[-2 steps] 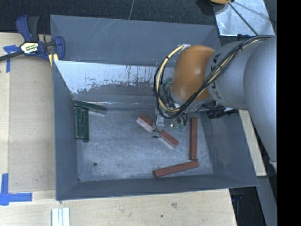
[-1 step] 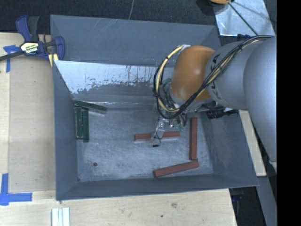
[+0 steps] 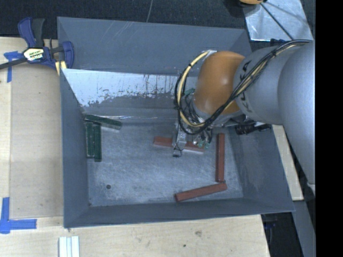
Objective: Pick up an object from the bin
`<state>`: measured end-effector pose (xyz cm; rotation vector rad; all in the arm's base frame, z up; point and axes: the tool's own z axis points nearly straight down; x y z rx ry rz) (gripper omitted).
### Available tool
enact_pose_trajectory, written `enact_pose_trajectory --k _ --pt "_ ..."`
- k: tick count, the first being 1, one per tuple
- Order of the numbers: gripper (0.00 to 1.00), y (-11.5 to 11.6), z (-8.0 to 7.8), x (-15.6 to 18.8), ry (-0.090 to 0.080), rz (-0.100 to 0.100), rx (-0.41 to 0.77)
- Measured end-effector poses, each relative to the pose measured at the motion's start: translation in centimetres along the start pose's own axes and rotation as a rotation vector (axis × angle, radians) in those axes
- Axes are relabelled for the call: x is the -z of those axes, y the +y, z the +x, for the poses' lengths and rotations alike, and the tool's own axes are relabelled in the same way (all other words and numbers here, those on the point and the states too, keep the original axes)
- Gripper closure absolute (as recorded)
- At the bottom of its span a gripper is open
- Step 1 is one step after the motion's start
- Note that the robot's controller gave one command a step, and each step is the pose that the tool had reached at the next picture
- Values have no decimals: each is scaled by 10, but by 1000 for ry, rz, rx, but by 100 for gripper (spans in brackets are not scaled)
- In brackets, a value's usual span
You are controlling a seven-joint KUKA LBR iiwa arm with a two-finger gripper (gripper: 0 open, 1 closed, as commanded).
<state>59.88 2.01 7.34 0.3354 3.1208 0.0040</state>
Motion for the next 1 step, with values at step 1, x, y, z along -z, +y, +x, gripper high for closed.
enact_pose_trajectory --k 1 --pt "0 -1 1 -2 3 3 0"
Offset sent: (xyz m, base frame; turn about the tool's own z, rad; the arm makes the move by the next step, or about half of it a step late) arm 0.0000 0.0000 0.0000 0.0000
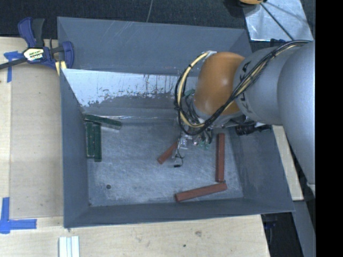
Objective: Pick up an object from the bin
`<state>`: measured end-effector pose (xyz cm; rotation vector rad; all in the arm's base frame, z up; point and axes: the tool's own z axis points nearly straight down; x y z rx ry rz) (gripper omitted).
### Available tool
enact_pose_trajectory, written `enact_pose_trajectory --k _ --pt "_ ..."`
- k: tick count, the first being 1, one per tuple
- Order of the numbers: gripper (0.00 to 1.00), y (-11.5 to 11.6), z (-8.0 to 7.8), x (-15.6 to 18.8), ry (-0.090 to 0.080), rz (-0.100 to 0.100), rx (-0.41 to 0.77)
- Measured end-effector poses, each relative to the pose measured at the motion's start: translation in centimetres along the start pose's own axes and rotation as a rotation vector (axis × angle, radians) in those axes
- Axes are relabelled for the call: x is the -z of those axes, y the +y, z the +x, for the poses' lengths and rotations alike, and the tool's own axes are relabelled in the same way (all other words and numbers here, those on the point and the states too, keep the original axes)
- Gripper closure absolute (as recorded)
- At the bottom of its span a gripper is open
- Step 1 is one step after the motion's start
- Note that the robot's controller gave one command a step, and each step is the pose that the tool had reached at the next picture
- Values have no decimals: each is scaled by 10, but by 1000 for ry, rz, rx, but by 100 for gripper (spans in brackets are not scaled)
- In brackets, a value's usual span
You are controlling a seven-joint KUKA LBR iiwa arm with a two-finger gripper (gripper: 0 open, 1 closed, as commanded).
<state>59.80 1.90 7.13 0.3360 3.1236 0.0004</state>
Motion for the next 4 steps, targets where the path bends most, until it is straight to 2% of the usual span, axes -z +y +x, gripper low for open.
enact_pose_trajectory --k 1,2,3,4 --pt "0 0 0 0 0 0 0" --pt "100 95 18 2 -11 -3 320" --pt "0 94 19 0 -7 -1 319" --pt "100 94 18 0 -8 -2 319"
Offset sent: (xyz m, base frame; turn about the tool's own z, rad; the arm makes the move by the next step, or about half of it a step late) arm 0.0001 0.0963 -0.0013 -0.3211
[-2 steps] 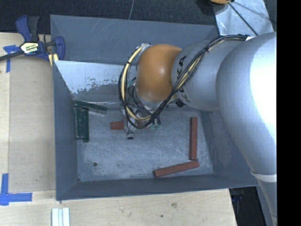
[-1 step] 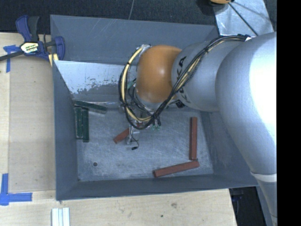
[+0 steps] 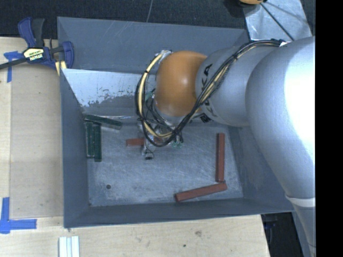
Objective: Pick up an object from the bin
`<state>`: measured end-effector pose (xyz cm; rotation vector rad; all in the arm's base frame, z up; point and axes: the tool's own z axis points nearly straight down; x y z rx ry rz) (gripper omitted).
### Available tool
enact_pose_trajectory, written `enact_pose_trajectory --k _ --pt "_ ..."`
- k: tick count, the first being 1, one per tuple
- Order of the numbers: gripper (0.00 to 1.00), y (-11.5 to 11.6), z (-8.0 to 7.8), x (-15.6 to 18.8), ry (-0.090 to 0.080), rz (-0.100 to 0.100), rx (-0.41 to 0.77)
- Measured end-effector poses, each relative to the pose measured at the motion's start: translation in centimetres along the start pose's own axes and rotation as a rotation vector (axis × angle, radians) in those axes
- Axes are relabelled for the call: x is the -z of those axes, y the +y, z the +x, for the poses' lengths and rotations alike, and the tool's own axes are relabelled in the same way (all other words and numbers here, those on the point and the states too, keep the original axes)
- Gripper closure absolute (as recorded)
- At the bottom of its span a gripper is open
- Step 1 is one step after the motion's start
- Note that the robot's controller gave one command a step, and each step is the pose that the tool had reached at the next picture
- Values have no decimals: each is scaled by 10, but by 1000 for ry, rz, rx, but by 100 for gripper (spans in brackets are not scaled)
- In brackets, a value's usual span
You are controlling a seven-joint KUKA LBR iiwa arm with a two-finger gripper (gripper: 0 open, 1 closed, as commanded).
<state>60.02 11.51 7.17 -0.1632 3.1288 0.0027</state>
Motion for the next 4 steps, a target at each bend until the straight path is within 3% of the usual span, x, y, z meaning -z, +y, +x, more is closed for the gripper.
enact_pose_trajectory --k 1,2,3,4 --pt "100 0 0 0 0 0 0" --pt "100 -19 17 105 6 1 -37" --pt "100 -19 17 105 6 1 -37" --pt "100 -27 9 145 8 1 -46"
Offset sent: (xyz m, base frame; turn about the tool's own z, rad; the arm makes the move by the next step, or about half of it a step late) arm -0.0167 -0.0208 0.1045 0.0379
